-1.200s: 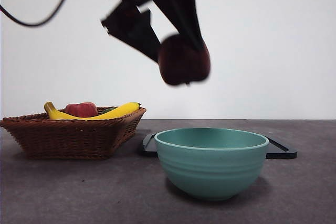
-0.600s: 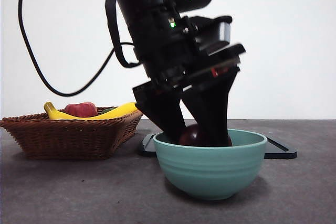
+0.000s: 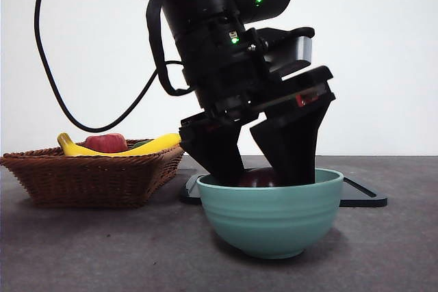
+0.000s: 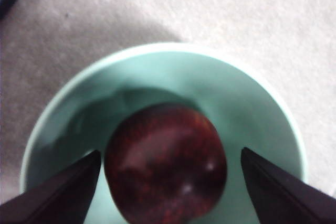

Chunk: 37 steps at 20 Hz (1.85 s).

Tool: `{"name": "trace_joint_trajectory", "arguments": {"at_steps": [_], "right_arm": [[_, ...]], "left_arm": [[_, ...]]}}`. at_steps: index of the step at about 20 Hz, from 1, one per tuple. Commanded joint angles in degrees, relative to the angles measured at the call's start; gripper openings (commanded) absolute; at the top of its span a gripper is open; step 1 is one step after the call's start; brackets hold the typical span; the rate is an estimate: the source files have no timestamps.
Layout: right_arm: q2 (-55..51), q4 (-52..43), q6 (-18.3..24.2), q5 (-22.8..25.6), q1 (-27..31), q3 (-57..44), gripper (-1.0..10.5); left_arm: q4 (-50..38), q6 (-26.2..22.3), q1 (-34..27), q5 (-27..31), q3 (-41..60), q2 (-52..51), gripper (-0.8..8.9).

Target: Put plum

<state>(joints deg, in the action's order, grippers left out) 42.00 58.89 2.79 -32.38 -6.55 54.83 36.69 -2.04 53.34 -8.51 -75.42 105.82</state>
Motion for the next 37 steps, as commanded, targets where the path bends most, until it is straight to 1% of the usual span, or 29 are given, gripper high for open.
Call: {"name": "trace_joint_trajectory", "arguments": {"at_steps": [1,5,9,12,17,20,23,27,29,32,33,35,37], "right_arm": [[0.26,-0.57,0.24,-0.17,-0.17,1.18,3.6],[0.26,-0.57,0.24,-0.17,-0.17,1.18,3.6],[0.26,-0.55,0.24,-0.17,-0.17,1.18,3.6],[0.26,-0.57,0.24,-0.17,-0.17,1.18,3.6],[0.26,-0.55,0.24,-0.17,-0.17,1.18,3.6],[0.26,-0.55,0.24,-0.17,-0.17,1.18,3.6],[0.26,-0.55,0.24,-0.17,-0.17,1.18,3.6],[0.28,-0.55,0.22,-0.17,-0.17,1.18,3.6],[0.28,-0.55,0.22,-0.17,-0.17,1.18,3.6],[0.28,-0.48,0.2,-0.2,-0.17,1.18,3.6],[0.28,-0.42,0.2,-0.2,-0.17,1.18,3.6],[0.44,-0.26,0.17,-0.22,-0.2,1.18,3.6],[0.98,-0.09,-0.81,-0.31,-0.24,1.18,3.6]], "left_arm": [[1.86,-0.09,0.72,0.13,-2.99,1.22,4.36],[4.9,-0.09,0.48,0.13,-7.28,-1.53,4.36],[5.38,0.13,-1.57,0.15,-8.96,-8.83,4.36],[5.79,1.33,-5.38,0.13,-8.96,-16.33,4.36],[7.39,1.64,-13.11,-0.15,-8.59,-27.74,4.36],[8.76,1.62,-17.09,-0.98,-4.98,-33.11,4.36],[7.85,2.34,-19.8,-5.29,3.78,-39.6,4.36],[6.62,3.34,-20.26,-13.29,16.26,-47.69,4.36],[7.02,3.37,-20.26,-16.55,20.28,-50.21,4.35],[8.44,3.13,-20.22,-22.86,21.94,-51.58,4.33],[8.44,3.15,-20.22,-24.09,21.94,-51.6,4.33],[8.41,3.17,-20.22,-24.15,21.94,-51.58,4.33],[8.44,3.17,-20.22,-24.15,21.92,-51.58,4.33]]}}
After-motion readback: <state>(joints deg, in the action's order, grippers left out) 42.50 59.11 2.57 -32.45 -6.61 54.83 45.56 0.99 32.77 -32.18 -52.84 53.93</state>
